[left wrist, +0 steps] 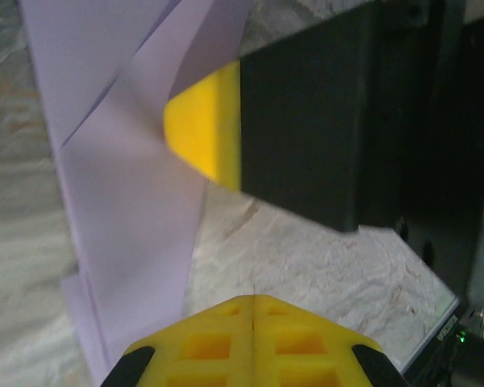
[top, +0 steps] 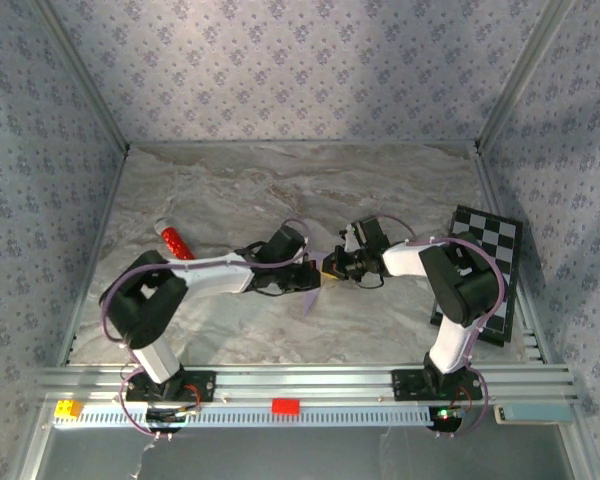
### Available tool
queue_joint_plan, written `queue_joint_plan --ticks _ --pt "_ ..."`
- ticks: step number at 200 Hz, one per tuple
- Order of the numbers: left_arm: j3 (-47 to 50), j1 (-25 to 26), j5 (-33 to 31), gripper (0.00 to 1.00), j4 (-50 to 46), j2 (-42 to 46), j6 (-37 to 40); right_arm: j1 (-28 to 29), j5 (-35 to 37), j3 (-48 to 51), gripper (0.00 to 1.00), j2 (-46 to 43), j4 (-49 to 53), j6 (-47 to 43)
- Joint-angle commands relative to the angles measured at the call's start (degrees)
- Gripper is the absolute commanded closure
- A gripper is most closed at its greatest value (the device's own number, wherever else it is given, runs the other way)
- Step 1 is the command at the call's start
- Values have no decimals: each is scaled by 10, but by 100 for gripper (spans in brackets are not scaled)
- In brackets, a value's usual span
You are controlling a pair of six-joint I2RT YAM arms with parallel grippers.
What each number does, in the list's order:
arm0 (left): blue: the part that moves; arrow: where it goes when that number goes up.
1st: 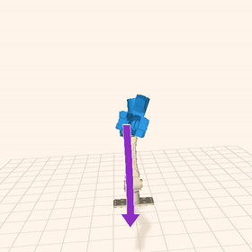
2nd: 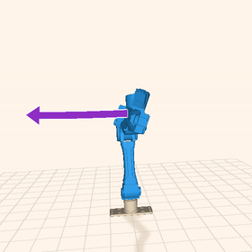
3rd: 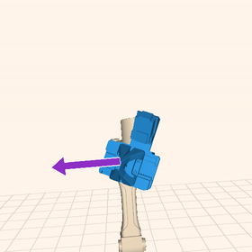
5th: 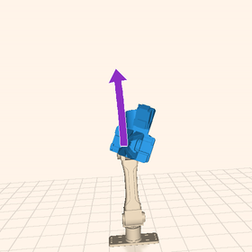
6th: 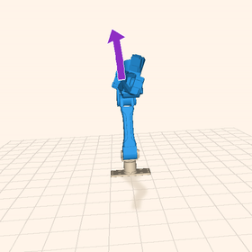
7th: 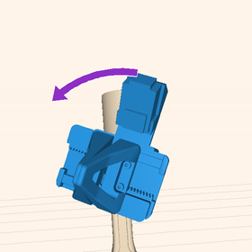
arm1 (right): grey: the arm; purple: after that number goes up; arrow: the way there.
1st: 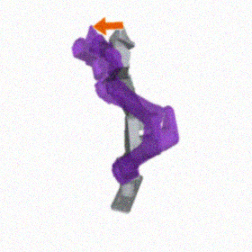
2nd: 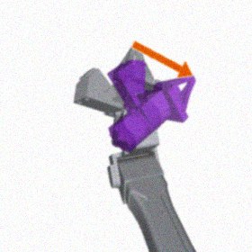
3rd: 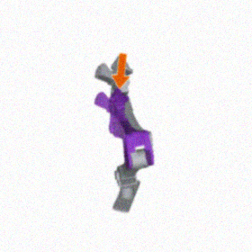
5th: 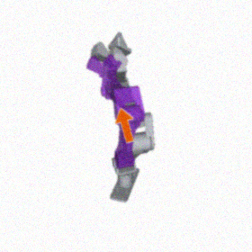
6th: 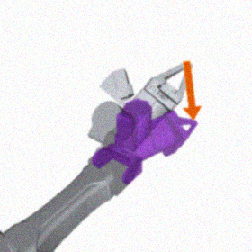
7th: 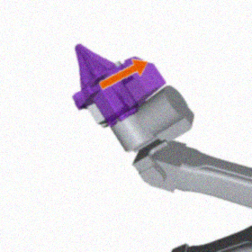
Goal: Fold a paper plane with a square sheet of paper (pick it up from the middle)
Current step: Fold the wing for the fifth time at the center of the table.
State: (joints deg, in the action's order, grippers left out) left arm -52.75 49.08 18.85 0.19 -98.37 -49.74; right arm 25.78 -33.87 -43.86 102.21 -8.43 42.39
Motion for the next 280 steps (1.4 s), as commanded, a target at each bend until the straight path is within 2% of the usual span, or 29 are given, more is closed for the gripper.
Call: queue_joint_plan --ticks 1,106,163,206,280 --pt "-12 -9 23 98 23 -36 5 -6 73 17 100 29 84 -14" --pt "71 -13 5 100 22 -63 -13 -9 48 -16 100 12 101 -30" --pt "95 -5 -5 100 32 -61 -25 -7 18 -58 100 -36 114 -57" --pt "90 -4 -14 100 31 -63 -33 5 14 -52 100 -8 104 -56" --pt "95 0 -16 100 33 -63 -40 -77 7 -99 100 38 104 -50"
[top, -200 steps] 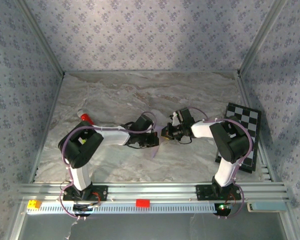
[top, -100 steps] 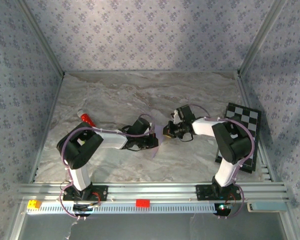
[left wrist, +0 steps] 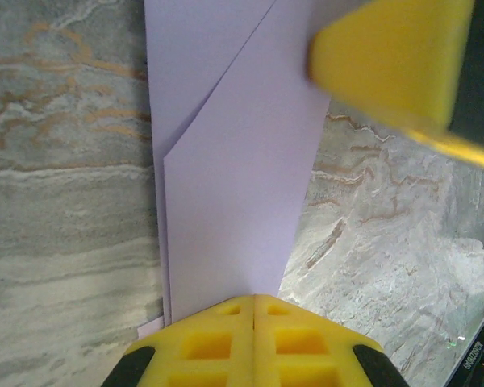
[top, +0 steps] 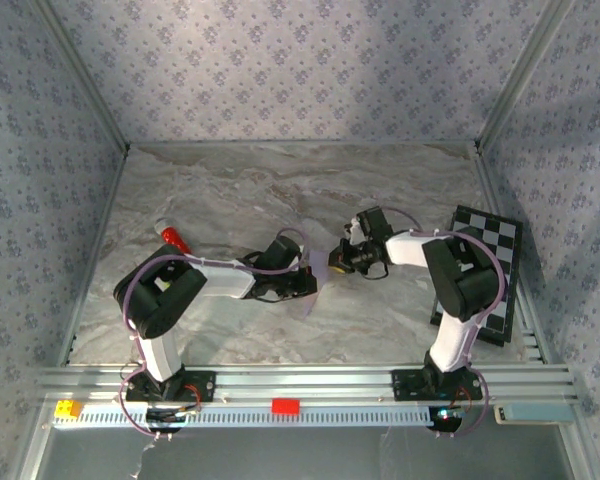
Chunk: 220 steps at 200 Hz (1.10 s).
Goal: Fold a paper plane with a square sheet of paper (pick it up from the middle)
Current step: Fold the wing for the fifth time at the center of the table.
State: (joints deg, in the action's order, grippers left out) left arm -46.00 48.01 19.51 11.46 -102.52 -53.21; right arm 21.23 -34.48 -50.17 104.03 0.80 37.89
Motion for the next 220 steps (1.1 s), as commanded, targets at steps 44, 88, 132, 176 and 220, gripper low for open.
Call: queue_joint_plan --ticks 44,88,132,176,220 --pt "22 20 -31 100 -76 -24 -17 -63 8 -80 100 34 43 -14" --pt "15 30 -57 100 -71 -8 -37 -54 17 -46 96 -45 59 -14" --pt "-18 36 -83 87 -98 32 -32 -26 23 28 87 -115 51 -14" --pt "-30 42 -126 77 -148 86 -18 -6 40 99 83 -174 39 0" --pt "19 35 -148 74 -159 136 -16 16 36 118 83 -186 36 8"
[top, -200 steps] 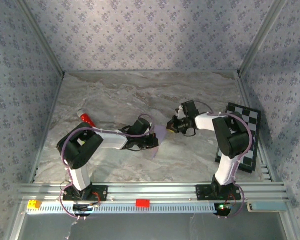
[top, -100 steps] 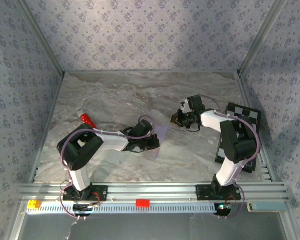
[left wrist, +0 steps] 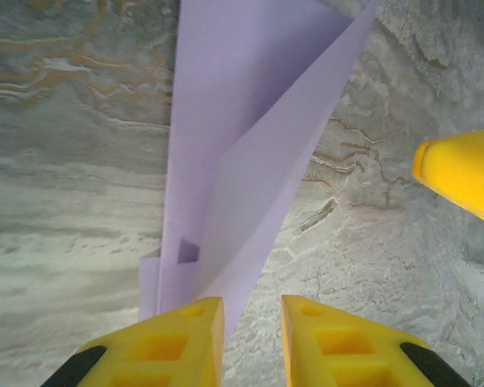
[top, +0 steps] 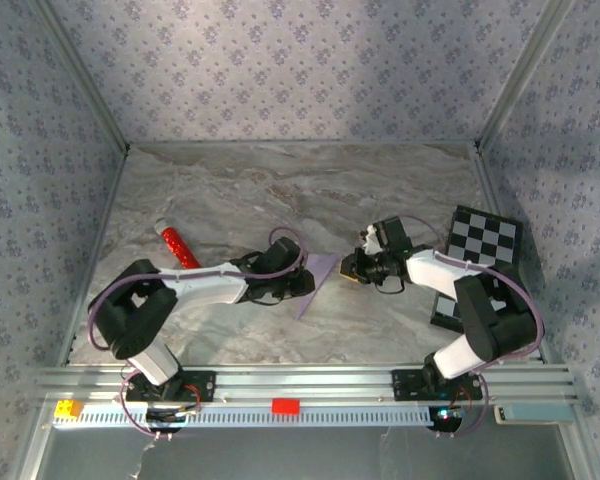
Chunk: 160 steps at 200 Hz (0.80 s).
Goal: Fold a paper plane with a square sheet of paper (pick it up from the middle)
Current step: Fold the wing for the fifth time at the center of the table, then move a paper plane to the center of the table.
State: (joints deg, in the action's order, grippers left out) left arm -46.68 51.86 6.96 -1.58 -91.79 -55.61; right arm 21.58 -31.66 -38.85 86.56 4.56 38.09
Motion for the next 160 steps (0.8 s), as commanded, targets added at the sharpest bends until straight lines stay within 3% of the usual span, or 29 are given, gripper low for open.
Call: queue_joint_plan --ticks 1,45,81,160 --pt "27 -4 -23 74 -29 30 8 13 8 4 83 -11 -1 6" --pt "47 -30 -14 76 -28 43 5 38 12 -6 82 7 -9 15" --pt "29 -42 3 83 -47 22 25 55 15 -17 82 31 -14 18" --pt "15 -49 56 83 -2 -24 38 71 9 -24 82 65 -28 27"
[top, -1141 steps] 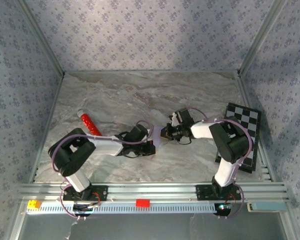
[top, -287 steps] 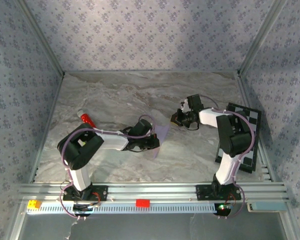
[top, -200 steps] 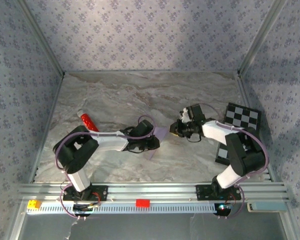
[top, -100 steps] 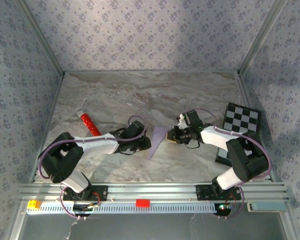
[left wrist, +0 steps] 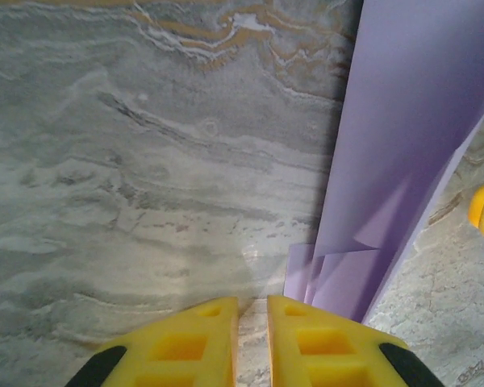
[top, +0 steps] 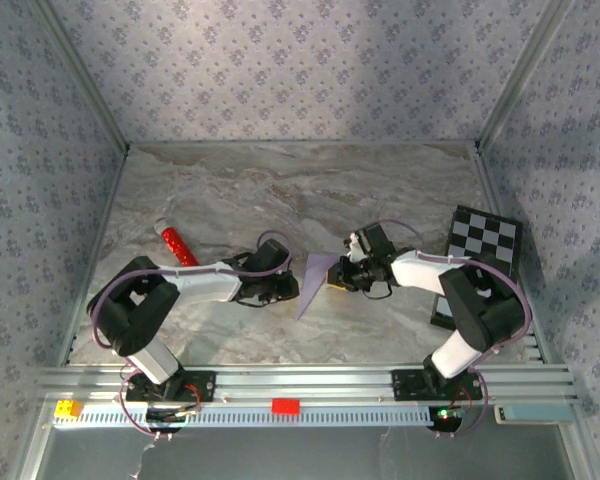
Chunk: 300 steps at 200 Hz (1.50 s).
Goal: Fold a paper plane with a square sheet of paper (pick it up from the middle)
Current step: Move a paper plane to the center of the table.
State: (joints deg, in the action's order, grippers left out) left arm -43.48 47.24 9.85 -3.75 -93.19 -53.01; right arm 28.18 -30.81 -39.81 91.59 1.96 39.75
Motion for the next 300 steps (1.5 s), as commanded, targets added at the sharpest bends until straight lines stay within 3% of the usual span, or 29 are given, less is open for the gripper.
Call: queue_joint_plan --ticks 1,153,207,300 --pt "-17 -4 28 83 20 -11 13 5 1 -14 82 15 -2 10" --pt "1 -3 80 74 92 -27 4 12 -6 -10 82 36 -16 14" --pt "-12 1 79 65 64 -44 10 13 -11 -10 82 43 -20 15" --pt "-37 15 41 61 6 -33 32 13 -12 -9 82 48 -24 15"
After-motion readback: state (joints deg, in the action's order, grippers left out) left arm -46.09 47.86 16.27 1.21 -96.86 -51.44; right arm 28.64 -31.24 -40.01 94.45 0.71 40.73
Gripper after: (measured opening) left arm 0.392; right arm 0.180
